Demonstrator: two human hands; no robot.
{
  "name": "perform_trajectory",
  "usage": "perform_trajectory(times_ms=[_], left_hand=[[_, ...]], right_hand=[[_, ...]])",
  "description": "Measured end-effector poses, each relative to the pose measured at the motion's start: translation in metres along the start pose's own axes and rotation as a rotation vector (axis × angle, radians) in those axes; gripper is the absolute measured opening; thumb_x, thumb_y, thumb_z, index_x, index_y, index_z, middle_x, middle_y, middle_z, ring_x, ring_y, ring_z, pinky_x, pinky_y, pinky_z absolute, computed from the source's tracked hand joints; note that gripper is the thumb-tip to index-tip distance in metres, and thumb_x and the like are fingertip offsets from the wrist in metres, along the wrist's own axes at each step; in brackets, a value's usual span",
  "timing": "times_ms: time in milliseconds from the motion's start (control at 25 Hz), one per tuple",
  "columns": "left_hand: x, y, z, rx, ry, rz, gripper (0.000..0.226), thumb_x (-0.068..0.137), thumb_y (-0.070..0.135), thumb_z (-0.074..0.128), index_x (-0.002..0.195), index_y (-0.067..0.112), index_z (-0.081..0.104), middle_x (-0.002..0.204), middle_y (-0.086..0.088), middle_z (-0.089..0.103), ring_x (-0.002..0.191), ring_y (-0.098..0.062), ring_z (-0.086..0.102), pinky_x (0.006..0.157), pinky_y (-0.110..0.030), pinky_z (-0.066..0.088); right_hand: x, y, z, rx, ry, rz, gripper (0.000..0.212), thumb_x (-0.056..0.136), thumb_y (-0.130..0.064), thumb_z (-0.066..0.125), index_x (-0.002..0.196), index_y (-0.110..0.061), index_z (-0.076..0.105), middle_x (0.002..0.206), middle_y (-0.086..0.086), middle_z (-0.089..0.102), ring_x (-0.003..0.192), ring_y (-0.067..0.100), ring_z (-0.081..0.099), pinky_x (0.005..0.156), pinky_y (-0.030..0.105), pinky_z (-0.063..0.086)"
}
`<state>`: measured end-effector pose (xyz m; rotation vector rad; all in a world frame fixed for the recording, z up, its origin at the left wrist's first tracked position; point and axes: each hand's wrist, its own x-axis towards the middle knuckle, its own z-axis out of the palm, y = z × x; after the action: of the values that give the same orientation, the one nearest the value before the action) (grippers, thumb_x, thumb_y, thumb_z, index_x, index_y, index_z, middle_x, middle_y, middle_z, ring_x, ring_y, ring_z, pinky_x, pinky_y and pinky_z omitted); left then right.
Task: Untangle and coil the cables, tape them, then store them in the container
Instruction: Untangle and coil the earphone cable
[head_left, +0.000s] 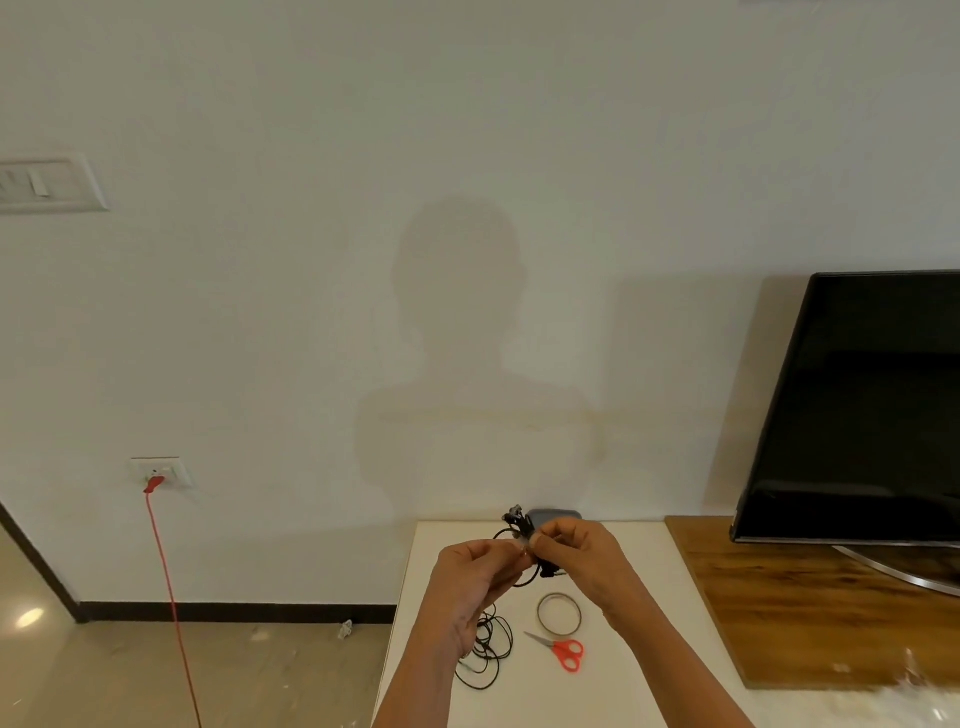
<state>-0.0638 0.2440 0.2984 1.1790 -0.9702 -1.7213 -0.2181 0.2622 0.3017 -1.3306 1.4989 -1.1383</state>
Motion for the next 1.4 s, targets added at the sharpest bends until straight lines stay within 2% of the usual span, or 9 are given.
perform_trajectory(times_ms=[200, 400, 600, 840, 1080, 1200, 1280, 1320, 1400], left_hand=[[0.000, -0.010, 0.006, 0.003, 0.059, 0.040, 0.011, 0.080, 0.010, 0.072, 0.079, 0.000, 0.074, 0.086, -0.022, 0.073, 0.085, -0.021, 0.072, 0.078, -0.028, 0.058], [-0.001, -0.014, 0.012, -0.134, 0.071, 0.006, 0.014, 0.085, 0.005, 0.066, 0.075, -0.002, 0.073, 0.085, -0.020, 0.074, 0.080, -0.022, 0.071, 0.084, -0.033, 0.056], [-0.002, -0.019, 0.012, -0.207, 0.105, -0.077, 0.013, 0.084, 0.002, 0.065, 0.078, -0.009, 0.069, 0.081, -0.024, 0.071, 0.072, -0.024, 0.069, 0.087, -0.041, 0.056], [-0.004, -0.013, 0.009, -0.183, 0.050, -0.171, 0.040, 0.093, 0.028, 0.057, 0.089, -0.009, 0.070, 0.089, -0.025, 0.072, 0.081, -0.031, 0.070, 0.087, -0.044, 0.056], [-0.005, 0.000, 0.004, -0.134, -0.050, -0.299, 0.044, 0.098, 0.029, 0.049, 0.101, -0.012, 0.064, 0.095, -0.028, 0.071, 0.085, -0.035, 0.071, 0.072, -0.043, 0.060], [-0.001, -0.005, 0.003, 0.028, 0.064, -0.048, 0.022, 0.094, 0.018, 0.056, 0.099, 0.001, 0.069, 0.093, -0.016, 0.075, 0.085, -0.026, 0.073, 0.074, -0.038, 0.060], [0.004, -0.012, -0.006, 0.470, 0.113, 0.327, 0.013, 0.089, 0.021, 0.063, 0.099, 0.024, 0.071, 0.102, 0.008, 0.073, 0.101, -0.008, 0.067, 0.088, -0.025, 0.054], [0.004, -0.015, -0.009, 0.712, 0.053, 0.483, 0.017, 0.089, 0.028, 0.065, 0.104, 0.035, 0.067, 0.111, 0.021, 0.066, 0.113, 0.004, 0.056, 0.094, -0.016, 0.045], [0.006, -0.024, -0.012, 0.979, -0.116, 0.567, 0.031, 0.087, 0.042, 0.063, 0.118, 0.044, 0.058, 0.123, 0.036, 0.046, 0.127, 0.016, 0.029, 0.099, -0.010, 0.026]], right_hand=[[-0.005, 0.003, 0.008, -0.289, 0.204, -0.175, 0.008, 0.082, -0.020, 0.068, 0.075, -0.020, 0.069, 0.065, -0.007, 0.069, 0.067, 0.001, 0.063, 0.058, 0.011, 0.046], [0.000, 0.019, 0.017, -0.776, 0.393, -0.575, 0.018, 0.076, -0.019, 0.062, 0.058, -0.022, 0.060, 0.048, -0.011, 0.055, 0.051, 0.011, 0.051, 0.062, 0.023, 0.037], [0.003, 0.035, 0.013, -1.009, 0.332, -0.734, 0.028, 0.078, -0.024, 0.044, 0.057, -0.029, 0.062, 0.048, -0.014, 0.053, 0.052, 0.008, 0.049, 0.065, 0.019, 0.034], [0.008, 0.049, 0.010, -0.859, 0.185, -0.574, 0.012, 0.070, -0.020, 0.064, 0.065, -0.030, 0.068, 0.056, -0.017, 0.062, 0.057, 0.007, 0.055, 0.066, 0.015, 0.031], [0.013, 0.054, 0.004, -0.836, 0.044, -0.422, 0.016, 0.088, -0.024, 0.055, 0.083, -0.024, 0.071, 0.078, -0.007, 0.069, 0.079, 0.010, 0.054, 0.078, 0.020, 0.026], [0.011, 0.048, 0.002, -0.760, 0.011, -0.302, 0.014, 0.088, -0.026, 0.058, 0.084, -0.024, 0.071, 0.082, -0.006, 0.070, 0.079, 0.008, 0.056, 0.080, 0.017, 0.035], [0.008, 0.045, -0.004, -0.586, -0.017, -0.171, 0.012, 0.085, -0.025, 0.062, 0.077, -0.031, 0.069, 0.079, -0.008, 0.071, 0.076, 0.008, 0.060, 0.071, 0.014, 0.043], [0.007, 0.042, -0.007, -0.509, -0.034, -0.128, 0.017, 0.083, -0.023, 0.064, 0.072, -0.035, 0.067, 0.076, -0.009, 0.070, 0.073, 0.005, 0.061, 0.066, 0.013, 0.045], [0.005, 0.033, -0.011, -0.407, -0.079, -0.079, 0.025, 0.082, -0.019, 0.066, 0.067, -0.039, 0.067, 0.069, -0.012, 0.068, 0.069, 0.002, 0.061, 0.063, 0.012, 0.046]])
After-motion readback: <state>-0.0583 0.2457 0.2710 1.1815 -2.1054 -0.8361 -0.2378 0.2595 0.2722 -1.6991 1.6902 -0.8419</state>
